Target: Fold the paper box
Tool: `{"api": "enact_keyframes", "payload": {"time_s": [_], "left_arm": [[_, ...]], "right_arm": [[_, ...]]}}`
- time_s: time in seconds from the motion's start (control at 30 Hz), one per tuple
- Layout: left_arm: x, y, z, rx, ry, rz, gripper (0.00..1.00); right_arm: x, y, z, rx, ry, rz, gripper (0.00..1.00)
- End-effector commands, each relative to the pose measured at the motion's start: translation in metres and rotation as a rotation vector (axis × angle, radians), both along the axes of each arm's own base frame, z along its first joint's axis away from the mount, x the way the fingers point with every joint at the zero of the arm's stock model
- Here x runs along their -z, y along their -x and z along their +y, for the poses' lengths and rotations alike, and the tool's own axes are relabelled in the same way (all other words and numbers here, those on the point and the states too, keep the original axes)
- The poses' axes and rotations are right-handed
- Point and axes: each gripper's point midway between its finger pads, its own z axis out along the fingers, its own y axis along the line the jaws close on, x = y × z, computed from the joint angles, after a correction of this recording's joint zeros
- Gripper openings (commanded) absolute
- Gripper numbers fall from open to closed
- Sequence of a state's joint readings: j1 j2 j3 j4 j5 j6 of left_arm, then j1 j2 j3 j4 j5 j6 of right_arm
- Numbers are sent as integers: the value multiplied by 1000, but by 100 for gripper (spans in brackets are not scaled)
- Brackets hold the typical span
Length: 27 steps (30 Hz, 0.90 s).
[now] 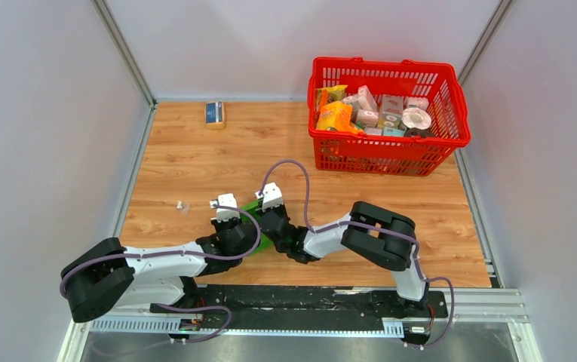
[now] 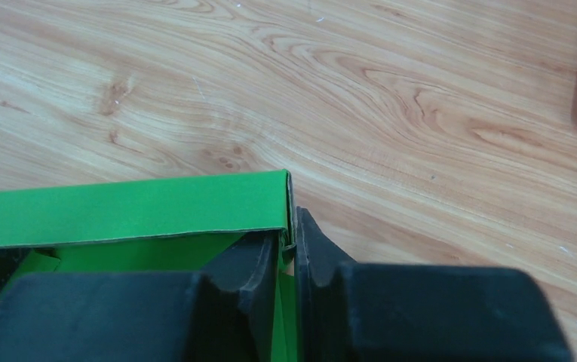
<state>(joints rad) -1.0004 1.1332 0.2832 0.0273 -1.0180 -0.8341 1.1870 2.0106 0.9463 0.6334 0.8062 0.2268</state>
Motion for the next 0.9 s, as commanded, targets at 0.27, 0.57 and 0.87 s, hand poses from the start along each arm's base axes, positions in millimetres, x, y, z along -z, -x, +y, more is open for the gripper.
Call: {"api": "enact_keyframes", "payload": {"time_s": [0.27, 0.57, 0.87], "left_arm": [[-6, 0, -2, -24, 52, -12, 0], [-6, 8, -4, -39, 97, 48, 0], [-16, 15, -9, -107, 278, 68, 0]], "right_arm": [[9, 52, -69, -110, 134, 267, 66], [-5, 110, -78, -307, -170, 832, 82], [-24, 118, -45, -169, -583, 1038, 78]]}}
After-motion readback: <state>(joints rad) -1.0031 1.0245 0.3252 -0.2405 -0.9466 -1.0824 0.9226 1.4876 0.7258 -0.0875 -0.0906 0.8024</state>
